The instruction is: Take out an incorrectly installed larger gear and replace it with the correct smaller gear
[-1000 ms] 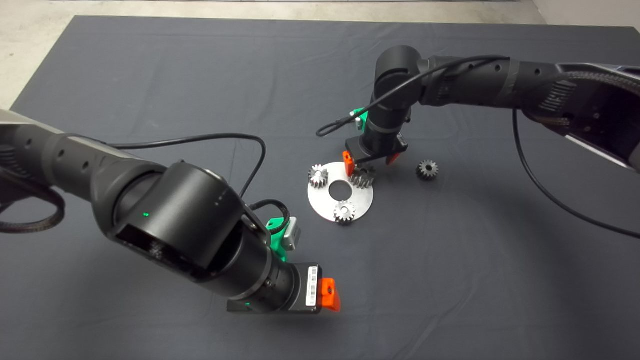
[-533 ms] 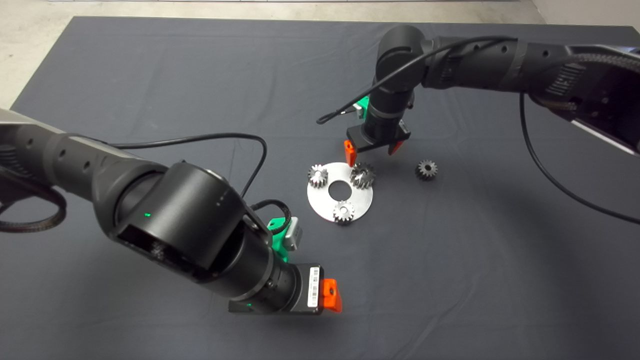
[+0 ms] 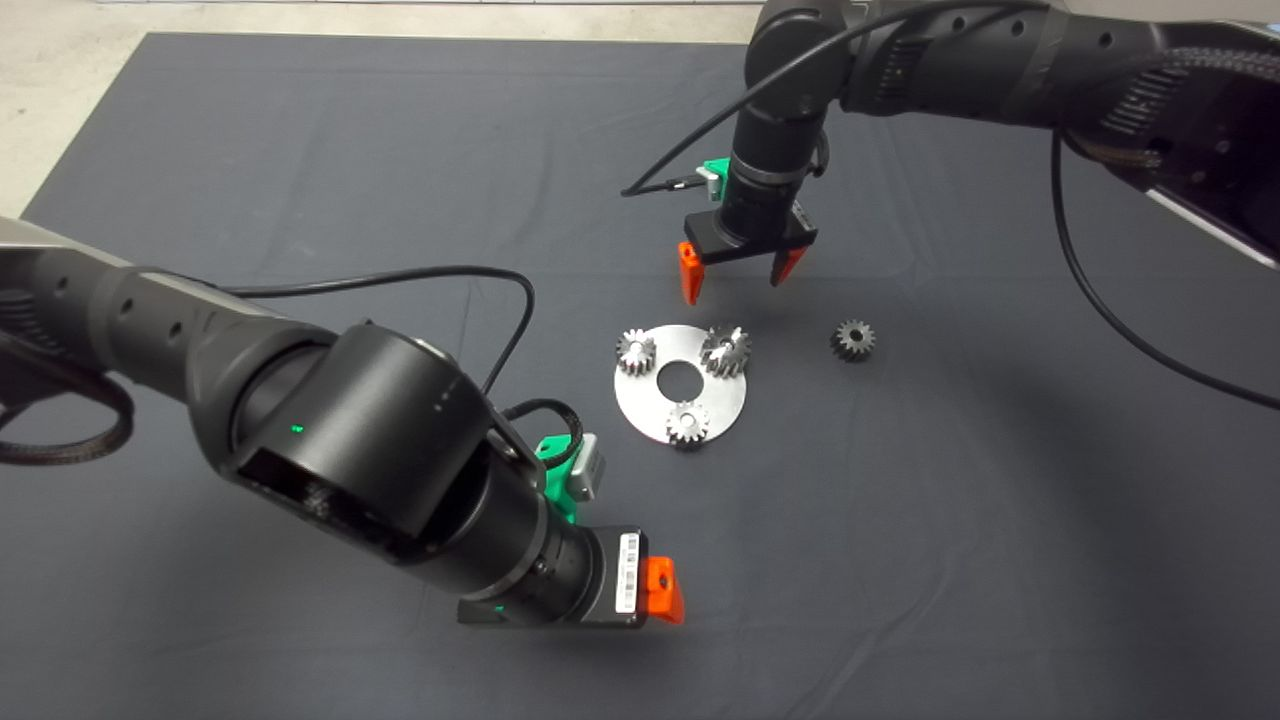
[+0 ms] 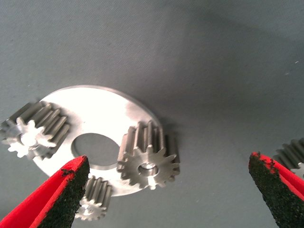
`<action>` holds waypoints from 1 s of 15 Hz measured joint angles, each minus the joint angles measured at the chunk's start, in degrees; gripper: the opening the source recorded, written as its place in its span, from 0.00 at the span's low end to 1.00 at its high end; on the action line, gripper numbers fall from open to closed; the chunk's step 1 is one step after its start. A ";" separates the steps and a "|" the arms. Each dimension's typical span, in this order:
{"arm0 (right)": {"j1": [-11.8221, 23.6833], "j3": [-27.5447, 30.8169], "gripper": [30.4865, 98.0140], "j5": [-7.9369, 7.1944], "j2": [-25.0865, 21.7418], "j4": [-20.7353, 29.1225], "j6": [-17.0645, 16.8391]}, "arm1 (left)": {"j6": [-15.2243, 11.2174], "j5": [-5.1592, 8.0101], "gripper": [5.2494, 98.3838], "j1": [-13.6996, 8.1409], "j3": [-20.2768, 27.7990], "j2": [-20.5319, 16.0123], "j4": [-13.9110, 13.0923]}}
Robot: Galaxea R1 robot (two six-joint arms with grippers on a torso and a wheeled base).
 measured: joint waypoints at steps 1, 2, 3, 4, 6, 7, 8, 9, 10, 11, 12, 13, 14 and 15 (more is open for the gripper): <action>0.00 -0.26 0.86 0.00 0.17 0.39 -0.19 | 0.00 0.00 0.99 -0.02 0.00 0.00 -0.02; -0.04 -0.34 0.86 0.00 0.34 0.77 -0.19 | 0.02 0.00 0.99 0.00 0.00 0.00 -0.02; -0.23 -0.50 0.86 0.02 0.57 1.29 -0.19 | 0.02 0.02 0.99 -0.02 0.00 0.00 0.00; -0.55 -0.55 0.86 0.05 0.78 1.77 -0.19 | 0.02 0.02 0.99 0.00 0.00 0.00 -0.02; -1.08 -0.59 0.86 0.00 0.96 2.41 -0.19 | 0.02 0.02 0.99 0.00 0.00 0.00 0.00; -1.30 -0.59 0.86 0.02 0.96 2.74 -0.19 | 0.02 0.04 0.99 -0.02 0.00 0.00 -0.02; -1.41 -0.55 0.86 0.02 0.96 2.88 -0.18 | 0.02 0.04 0.99 0.00 0.00 0.00 0.00; -1.46 -0.15 0.86 0.00 0.91 2.91 -0.08 | 0.02 0.04 0.99 -0.02 -0.02 -0.01 -0.02; -1.46 0.69 0.86 0.00 0.89 2.96 0.39 | 0.02 0.04 0.99 -0.02 -0.02 -0.01 0.00; -1.46 1.77 0.86 0.00 0.87 3.10 0.98 | 0.02 0.04 0.99 0.00 -0.02 -0.01 -0.02; -1.47 2.96 0.86 0.05 0.77 3.24 1.53 | 0.02 0.02 0.99 0.00 -0.07 -0.01 -0.02; -1.49 3.94 0.86 0.04 0.55 3.32 1.90 | 0.02 0.04 0.99 -0.02 -0.11 -0.06 0.00; -1.52 4.79 0.86 0.02 0.23 3.35 2.55 | 0.02 0.04 0.99 0.00 -0.11 -0.17 -0.02; -1.60 5.65 0.86 0.02 -0.24 3.38 3.43 | 0.02 0.02 0.99 -0.01 -0.11 -0.21 -0.02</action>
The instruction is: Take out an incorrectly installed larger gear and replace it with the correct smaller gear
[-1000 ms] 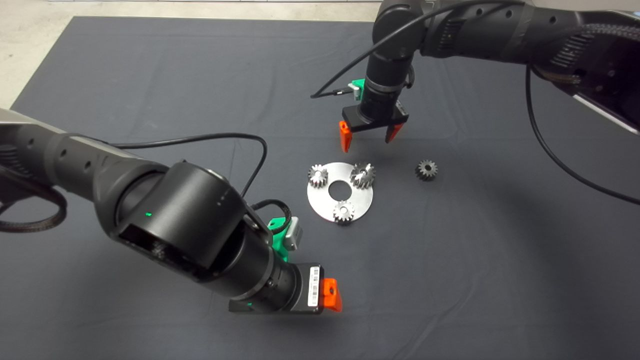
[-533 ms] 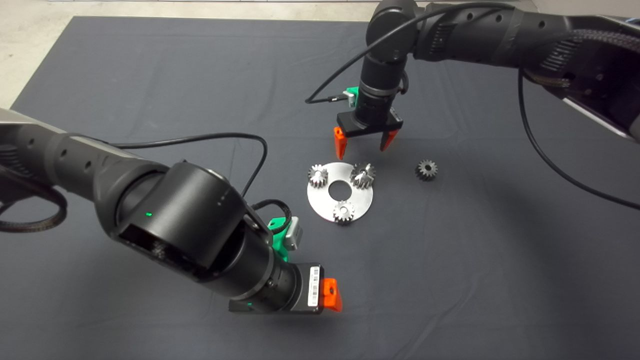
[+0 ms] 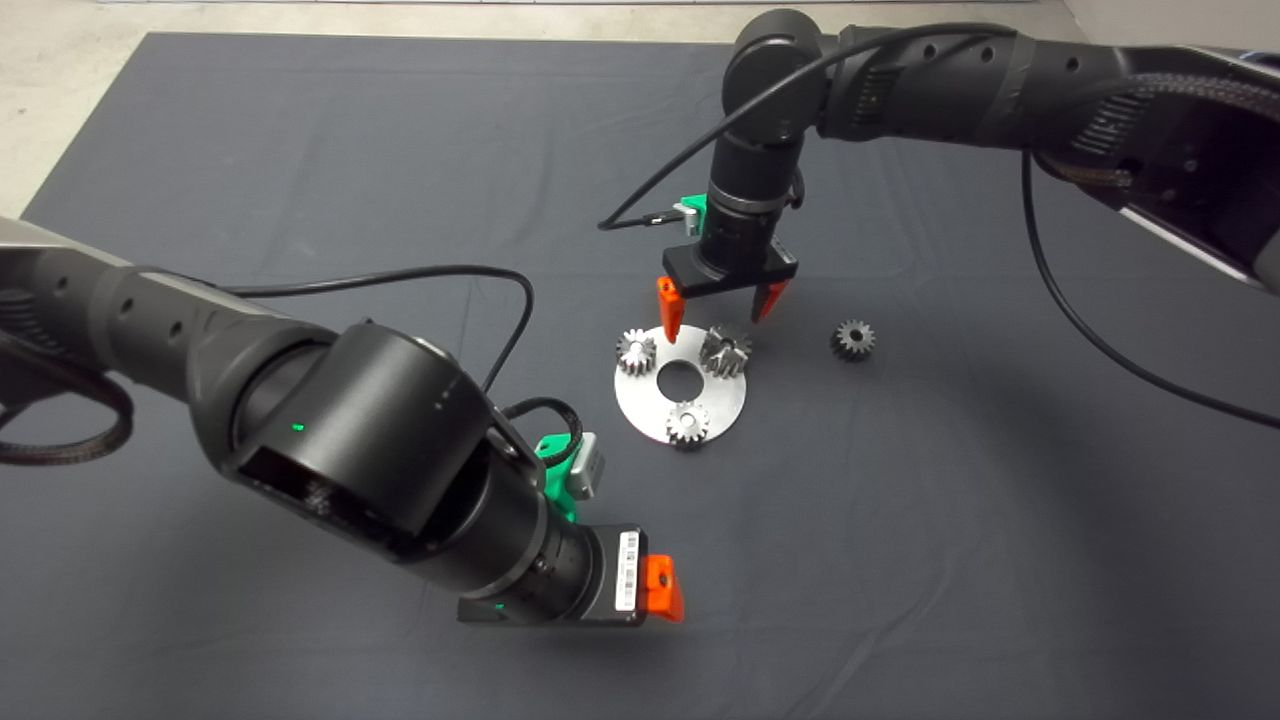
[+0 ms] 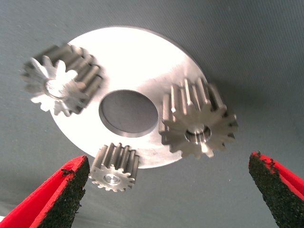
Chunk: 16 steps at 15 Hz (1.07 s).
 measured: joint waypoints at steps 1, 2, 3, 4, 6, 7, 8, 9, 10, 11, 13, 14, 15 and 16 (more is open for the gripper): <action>0.00 1.02 0.86 -0.02 -0.48 0.00 0.63 | 0.00 0.03 0.99 0.01 0.00 -0.13 0.02; -0.01 2.05 0.86 -0.02 -1.00 0.00 1.20 | 0.00 0.01 0.99 -0.01 0.00 -0.13 0.00; 0.00 3.13 0.86 0.01 -1.63 0.02 1.48 | 0.00 0.01 0.99 -0.02 0.00 -0.11 0.02; -0.06 4.13 0.86 0.03 -2.39 0.02 1.67 | 0.00 0.01 0.99 0.01 0.00 -0.11 0.00; -0.67 7.40 0.86 0.14 -5.52 0.04 2.05 | 0.00 0.01 0.99 -0.02 0.00 -0.10 0.02; -1.05 9.58 0.86 0.05 -7.40 0.02 2.20 | 0.00 0.00 0.99 0.01 0.00 -0.10 0.02; -1.22 12.28 0.86 -0.26 -9.13 0.02 2.31 | 0.00 0.01 0.99 -0.01 0.00 -0.08 0.02; -1.28 14.99 0.86 -0.63 -10.31 -0.02 2.49 | 0.00 0.00 0.99 -0.02 0.00 -0.05 0.02; -1.35 16.77 0.86 -0.62 -10.73 -0.09 2.49 | 0.00 -0.02 0.99 -0.02 0.00 -0.03 0.02; -1.67 17.55 0.86 -0.48 -10.80 -0.28 2.49 | 0.00 -0.02 0.99 0.01 0.00 -0.05 0.02; -2.73 17.83 0.86 -0.04 -10.91 -0.87 2.49 | -0.02 0.11 0.99 0.00 0.00 -0.16 0.02; -3.03 17.75 0.86 -0.04 -10.91 -1.09 2.49 | -0.02 0.09 0.99 0.01 0.00 -0.10 0.02; -3.18 17.43 0.86 -0.05 -10.81 -1.18 2.49 | -0.02 0.01 0.99 0.01 0.00 0.08 0.02; -3.17 16.73 0.86 -0.30 -10.51 -1.43 2.47 | 0.00 0.00 0.99 0.01 0.00 0.04 0.02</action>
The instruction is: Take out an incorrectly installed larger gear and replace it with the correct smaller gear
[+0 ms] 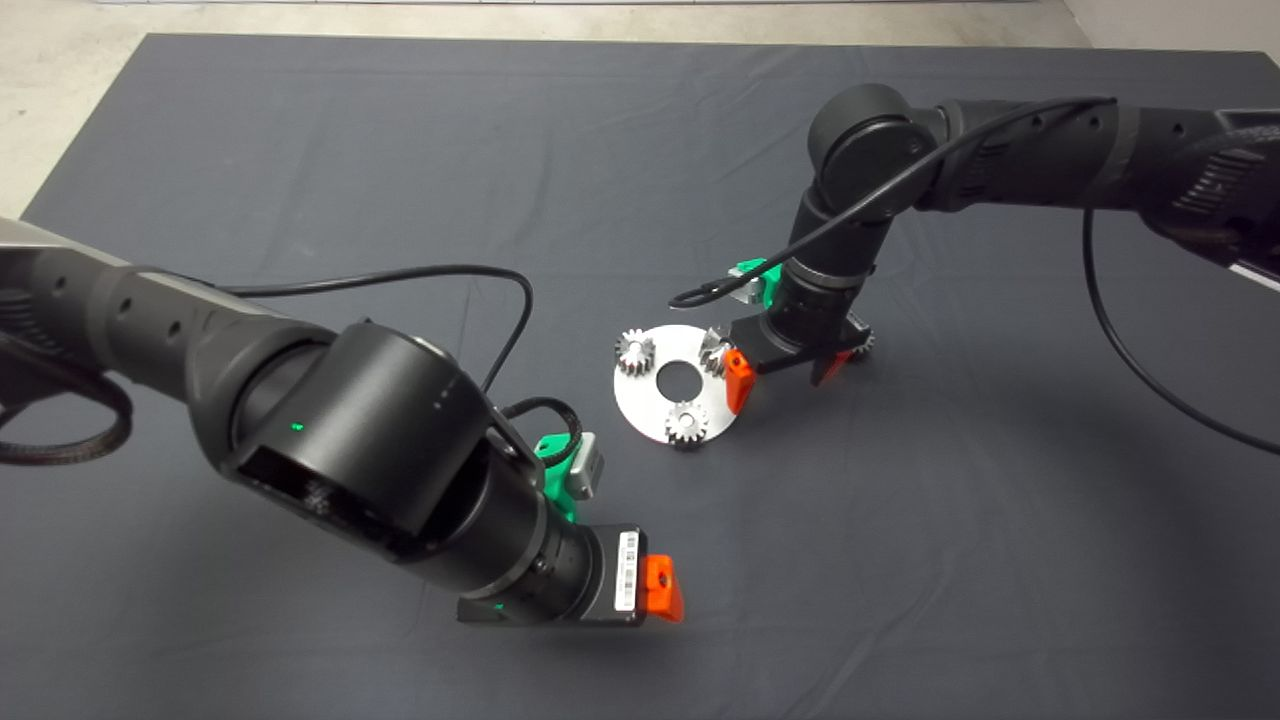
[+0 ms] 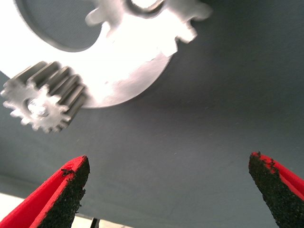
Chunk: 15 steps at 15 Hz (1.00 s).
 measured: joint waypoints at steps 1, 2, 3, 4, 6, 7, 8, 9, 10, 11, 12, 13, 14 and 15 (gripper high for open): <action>-0.01 -0.90 0.86 -0.11 0.62 -0.24 0.00 | -0.02 0.04 0.99 0.00 0.00 -0.02 -0.01; 0.00 -1.95 0.86 -0.09 1.59 -0.40 -0.02 | -0.02 0.01 0.99 0.00 0.00 0.00 0.00; -0.01 -3.03 0.86 0.13 2.40 -0.55 -0.05 | -0.02 0.04 0.99 -0.02 0.00 -0.02 0.00; -0.01 -4.04 0.86 0.35 2.98 -0.57 -0.07 | -0.02 0.04 0.99 0.00 0.00 -0.02 0.00; -0.01 -5.73 0.86 0.30 3.10 -0.90 -0.16 | -0.01 0.04 0.99 0.00 0.00 -0.05 0.00; -0.01 -6.29 0.86 0.10 3.12 -1.57 -0.20 | 0.00 0.09 0.99 0.00 0.02 -0.15 0.00; -0.04 -6.53 0.86 0.06 3.18 -2.19 -0.20 | 0.00 0.04 0.99 0.00 0.02 -0.15 0.00; -0.04 -6.58 0.86 0.05 3.51 -3.13 -0.22 | 0.02 0.04 0.99 -0.02 0.02 -0.20 0.00; -0.04 -6.66 0.86 0.06 4.12 -4.27 -0.26 | 0.00 0.06 0.99 0.00 0.02 -0.31 -0.02; -0.09 -6.72 0.86 0.09 4.76 -5.04 -0.28 | 0.00 0.06 0.99 0.00 0.02 -0.33 -0.02; -0.25 -6.77 0.86 0.20 5.24 -5.28 -0.30 | 0.02 0.04 0.99 -0.02 0.02 -0.30 0.00; -0.41 -6.78 0.86 0.22 5.66 -5.36 -0.40 | 0.02 0.06 0.99 -0.01 0.02 -0.30 0.00; -0.52 -6.86 0.86 0.20 5.99 -5.49 -0.43 | 0.13 0.06 0.99 0.00 0.02 -0.30 0.00; -0.61 -7.00 0.86 0.05 6.44 -5.53 -0.44 | 0.17 0.06 0.99 -0.02 0.02 -0.30 0.00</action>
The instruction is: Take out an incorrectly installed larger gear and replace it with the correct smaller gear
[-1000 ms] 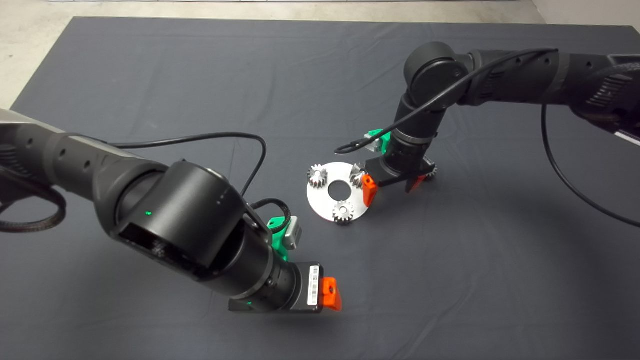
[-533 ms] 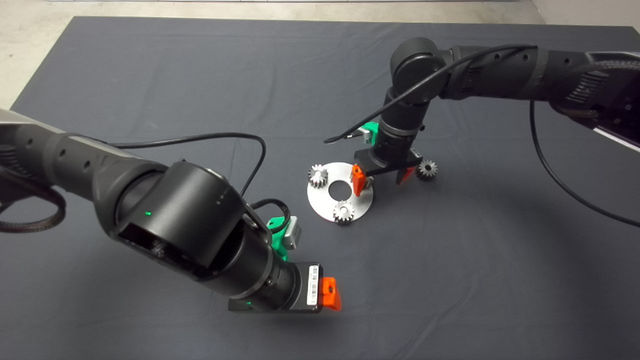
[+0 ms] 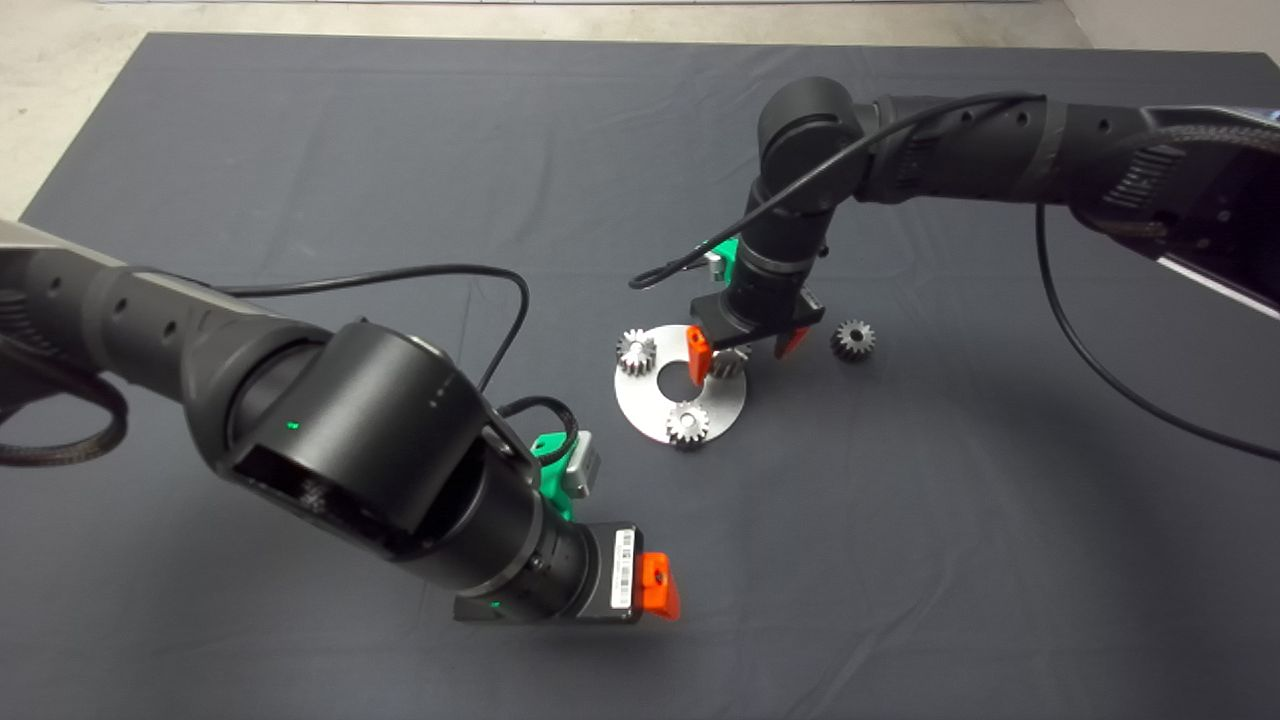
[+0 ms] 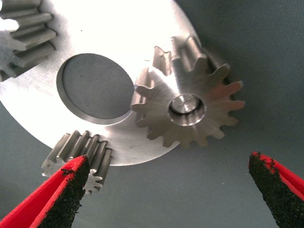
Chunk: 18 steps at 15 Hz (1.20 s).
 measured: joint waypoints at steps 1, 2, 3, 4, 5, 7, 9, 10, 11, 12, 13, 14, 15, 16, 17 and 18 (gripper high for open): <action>-0.22 -0.20 0.86 0.01 0.50 -0.13 0.02 | 0.02 0.00 0.99 0.00 0.00 -0.02 0.00; -0.74 -0.41 0.86 0.12 0.95 -0.16 0.02 | 0.02 0.00 0.99 0.02 0.00 -0.02 0.00; -1.24 -0.63 0.86 0.23 1.11 -0.20 0.00 | 0.02 0.00 0.99 0.02 0.00 -0.16 -0.02; -1.49 -0.77 0.86 0.26 1.11 -0.52 0.00 | 0.02 0.02 0.99 0.01 0.00 -0.17 -0.01; -1.49 -0.96 0.86 0.20 1.06 -1.33 0.00 | 0.00 0.00 0.99 0.00 0.00 -0.16 -0.01; -1.49 -1.16 0.86 0.11 0.81 -2.80 0.00 | 0.00 0.00 0.99 0.02 0.00 -0.16 0.00; -1.62 -1.86 0.86 0.11 0.50 -3.06 -0.02 | 0.02 0.00 0.99 0.02 0.00 -0.16 0.00; -1.63 -2.61 0.86 0.11 0.50 -3.11 -0.02 | 0.02 0.00 0.99 0.02 0.00 -0.15 -0.02; -1.62 -3.75 0.86 0.11 0.50 -3.22 -0.02 | 0.00 -0.02 0.99 0.00 0.00 -0.16 0.00; -1.62 -4.48 0.86 0.06 0.50 -3.39 -0.04 | 0.00 -0.02 0.99 0.02 0.00 -0.16 -0.02; -1.62 -4.82 0.86 0.09 0.53 -3.41 -0.30 | 0.00 -0.02 0.99 0.02 0.00 -0.13 0.00; -1.62 -5.06 0.86 0.09 0.59 -3.39 -0.50 | 0.00 -0.02 0.99 0.02 0.00 -0.13 -0.02; -1.59 -5.42 0.86 0.11 0.65 -3.39 -0.72 | 0.00 -0.05 0.99 0.02 0.00 -0.11 0.00; -1.60 -5.91 0.86 0.12 0.65 -3.39 -1.11 | 0.00 -0.03 0.99 0.02 0.00 -0.13 -0.02; -1.55 -6.31 0.86 0.11 0.64 -3.39 -1.35 | 0.00 -0.04 0.99 0.02 0.00 -0.11 -0.02; -1.46 -6.48 0.86 0.06 0.65 -3.39 -1.51 | 0.00 -0.02 0.99 0.02 0.00 -0.11 0.00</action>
